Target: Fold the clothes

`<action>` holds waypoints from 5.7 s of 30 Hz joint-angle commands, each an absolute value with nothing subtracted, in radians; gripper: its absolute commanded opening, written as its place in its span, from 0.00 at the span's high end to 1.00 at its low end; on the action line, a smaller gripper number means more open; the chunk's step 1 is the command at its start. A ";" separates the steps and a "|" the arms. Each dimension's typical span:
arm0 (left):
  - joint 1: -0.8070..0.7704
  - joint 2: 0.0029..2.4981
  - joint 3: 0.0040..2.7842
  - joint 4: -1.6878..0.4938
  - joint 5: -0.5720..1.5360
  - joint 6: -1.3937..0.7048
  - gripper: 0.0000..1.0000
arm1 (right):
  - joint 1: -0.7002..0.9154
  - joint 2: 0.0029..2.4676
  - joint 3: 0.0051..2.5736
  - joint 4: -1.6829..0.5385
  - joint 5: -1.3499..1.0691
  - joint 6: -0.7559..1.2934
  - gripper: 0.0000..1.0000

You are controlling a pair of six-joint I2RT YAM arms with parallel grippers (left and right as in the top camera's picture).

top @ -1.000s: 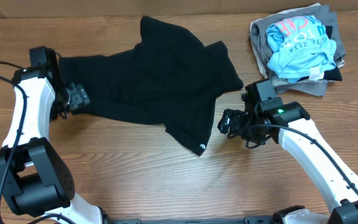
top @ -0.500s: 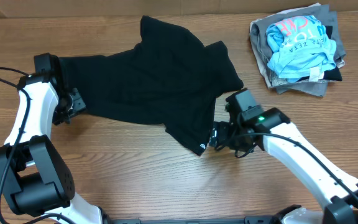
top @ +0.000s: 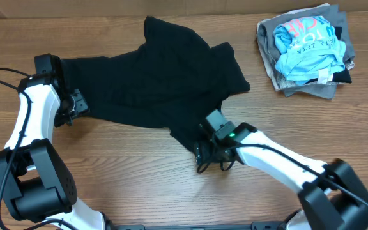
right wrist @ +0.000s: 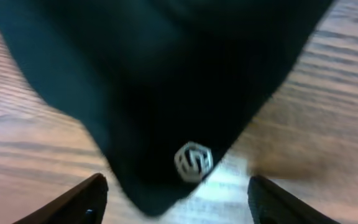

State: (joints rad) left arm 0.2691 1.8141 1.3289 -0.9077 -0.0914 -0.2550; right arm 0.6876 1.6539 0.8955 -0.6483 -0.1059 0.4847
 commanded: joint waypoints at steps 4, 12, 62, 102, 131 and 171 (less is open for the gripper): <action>0.276 1.824 1.327 -0.905 -0.104 -0.262 0.39 | 0.694 1.760 0.891 -0.611 -0.015 0.438 0.37; 0.276 1.824 1.327 -0.931 -0.104 -0.262 0.37 | 0.693 1.713 0.916 -0.682 0.064 0.531 0.90; 0.274 1.824 1.103 -0.865 -0.024 -0.247 0.96 | 0.560 1.457 1.102 -1.153 0.089 0.622 0.96; 0.275 1.894 1.364 -1.098 0.020 -0.216 0.00 | 0.560 1.457 1.102 -1.111 0.089 0.622 0.96; 0.275 1.879 1.224 -0.901 0.057 -0.213 0.96 | 0.559 1.454 1.106 -1.092 0.089 0.634 0.96; 0.275 1.380 1.282 -1.306 -0.115 -0.278 0.96 | 0.419 1.396 1.297 -1.238 -0.067 0.442 0.96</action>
